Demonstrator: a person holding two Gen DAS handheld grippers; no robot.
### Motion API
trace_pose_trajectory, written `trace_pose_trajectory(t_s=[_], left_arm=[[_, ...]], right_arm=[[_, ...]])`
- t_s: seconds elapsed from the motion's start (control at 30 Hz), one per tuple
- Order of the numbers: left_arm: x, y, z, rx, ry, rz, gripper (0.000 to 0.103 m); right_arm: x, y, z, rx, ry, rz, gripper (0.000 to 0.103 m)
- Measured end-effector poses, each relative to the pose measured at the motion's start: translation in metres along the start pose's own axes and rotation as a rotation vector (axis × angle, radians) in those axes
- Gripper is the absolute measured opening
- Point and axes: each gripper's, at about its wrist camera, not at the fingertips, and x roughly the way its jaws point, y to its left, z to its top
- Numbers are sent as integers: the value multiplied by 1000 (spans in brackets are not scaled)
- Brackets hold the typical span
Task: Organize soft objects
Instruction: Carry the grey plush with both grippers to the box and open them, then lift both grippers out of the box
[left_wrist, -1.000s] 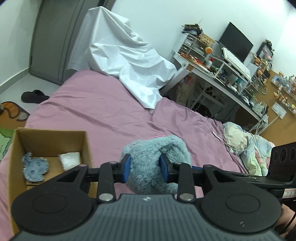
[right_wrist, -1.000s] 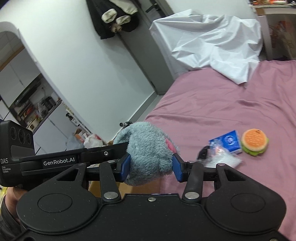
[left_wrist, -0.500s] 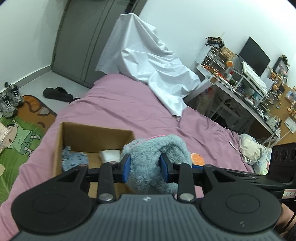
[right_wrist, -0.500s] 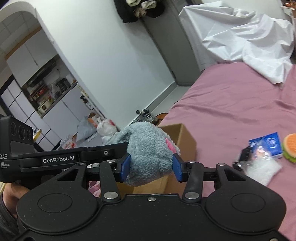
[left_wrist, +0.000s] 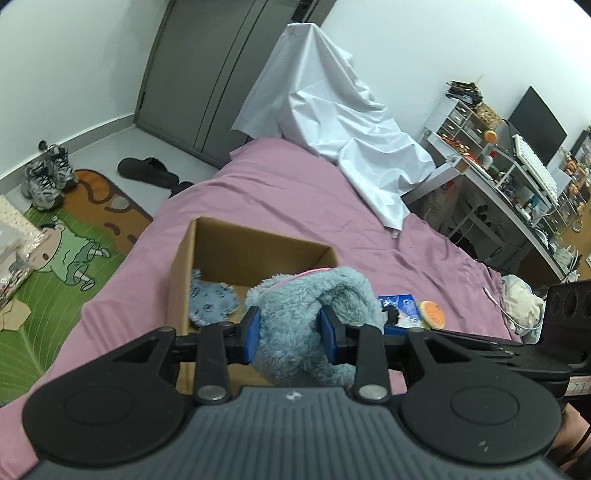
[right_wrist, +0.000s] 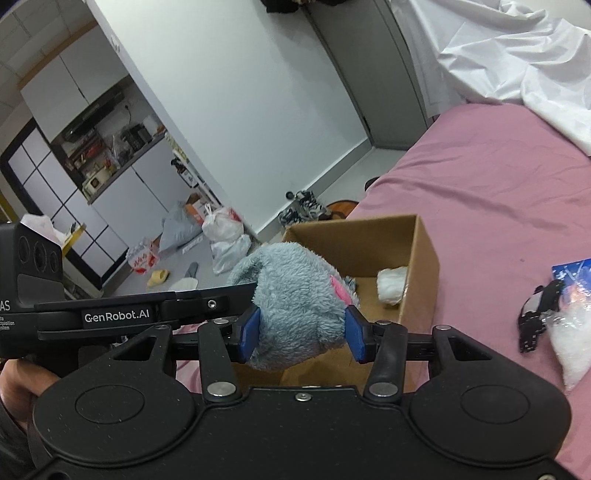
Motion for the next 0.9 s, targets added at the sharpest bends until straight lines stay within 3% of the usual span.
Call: trace_pose_trajectory(t_s=[0.43, 0.53, 0.9], left_arm=[[7, 26, -3, -50, 16, 63, 35], [5, 25, -3, -53, 2, 75, 38], [-6, 7, -5, -69, -48, 102, 69]], right_arm=[[14, 9, -2, -26, 26, -14, 58], [6, 4, -1, -5, 18, -42, 74], [-45, -26, -7, 47, -55, -147, 92]])
